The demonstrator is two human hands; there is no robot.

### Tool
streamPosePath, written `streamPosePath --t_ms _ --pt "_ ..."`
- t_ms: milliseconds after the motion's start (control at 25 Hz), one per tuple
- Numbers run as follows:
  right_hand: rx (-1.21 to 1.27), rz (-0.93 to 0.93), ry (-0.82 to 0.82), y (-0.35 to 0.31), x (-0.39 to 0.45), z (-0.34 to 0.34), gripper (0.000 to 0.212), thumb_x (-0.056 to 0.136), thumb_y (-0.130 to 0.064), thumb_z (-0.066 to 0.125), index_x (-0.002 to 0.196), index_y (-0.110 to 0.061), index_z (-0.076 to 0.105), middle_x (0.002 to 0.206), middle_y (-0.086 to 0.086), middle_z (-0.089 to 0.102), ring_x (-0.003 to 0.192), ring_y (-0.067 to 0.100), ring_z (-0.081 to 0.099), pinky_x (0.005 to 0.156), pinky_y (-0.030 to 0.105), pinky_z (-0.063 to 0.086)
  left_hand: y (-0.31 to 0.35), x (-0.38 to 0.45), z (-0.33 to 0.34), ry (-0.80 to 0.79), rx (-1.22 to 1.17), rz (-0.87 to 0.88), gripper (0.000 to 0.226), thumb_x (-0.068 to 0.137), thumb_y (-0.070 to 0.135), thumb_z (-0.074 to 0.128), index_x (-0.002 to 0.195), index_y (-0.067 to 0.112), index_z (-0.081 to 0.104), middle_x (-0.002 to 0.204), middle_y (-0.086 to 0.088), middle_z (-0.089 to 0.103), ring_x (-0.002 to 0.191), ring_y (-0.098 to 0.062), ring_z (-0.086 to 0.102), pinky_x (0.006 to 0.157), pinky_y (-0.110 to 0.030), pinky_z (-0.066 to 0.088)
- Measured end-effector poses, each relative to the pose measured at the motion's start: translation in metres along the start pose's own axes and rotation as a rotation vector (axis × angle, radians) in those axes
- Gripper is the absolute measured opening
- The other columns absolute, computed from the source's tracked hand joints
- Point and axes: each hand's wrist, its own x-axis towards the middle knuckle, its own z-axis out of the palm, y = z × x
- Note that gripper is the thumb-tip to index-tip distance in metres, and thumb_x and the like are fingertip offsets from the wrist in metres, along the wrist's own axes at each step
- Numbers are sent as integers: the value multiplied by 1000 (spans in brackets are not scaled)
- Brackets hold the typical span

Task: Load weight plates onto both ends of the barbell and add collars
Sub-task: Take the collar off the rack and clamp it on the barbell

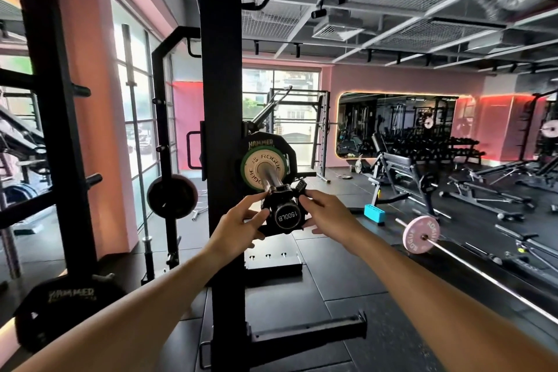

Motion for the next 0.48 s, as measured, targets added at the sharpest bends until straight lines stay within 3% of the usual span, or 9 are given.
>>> streamPosePath --t_ms 80,320,400,480 --pt "-5 21 -11 -1 13 -1 33 103 -32 51 135 -26 58 111 0 70 90 23 75 77 33 55 -6 12 -2 -4 -18 -23 32 101 29 61 119 55 59 106 -4 72 81 -30 76 63 -33 53" --pt "-44 -7 -33 6 59 4 32 105 -30 50 133 -23 63 113 7 72 75 12 69 54 13 50 -29 59 -5 16 -60 -25 29 100 26 63 122 46 62 98 -5 72 70 -18 74 64 -33 53" --pt "-37 -14 -41 10 80 9 33 105 -28 50 134 -22 63 115 9 73 77 14 71 61 18 56 -40 78 -6 13 -82 -14 28 100 25 63 121 44 62 92 0 70 69 -17 73 64 -33 53" --pt "-69 -27 -32 14 101 12 33 105 -30 50 134 -22 64 116 7 73 90 21 73 83 35 61 -50 97 -7 10 -110 -9 28 100 23 63 122 39 62 90 1 71 68 -18 72 64 -33 52"
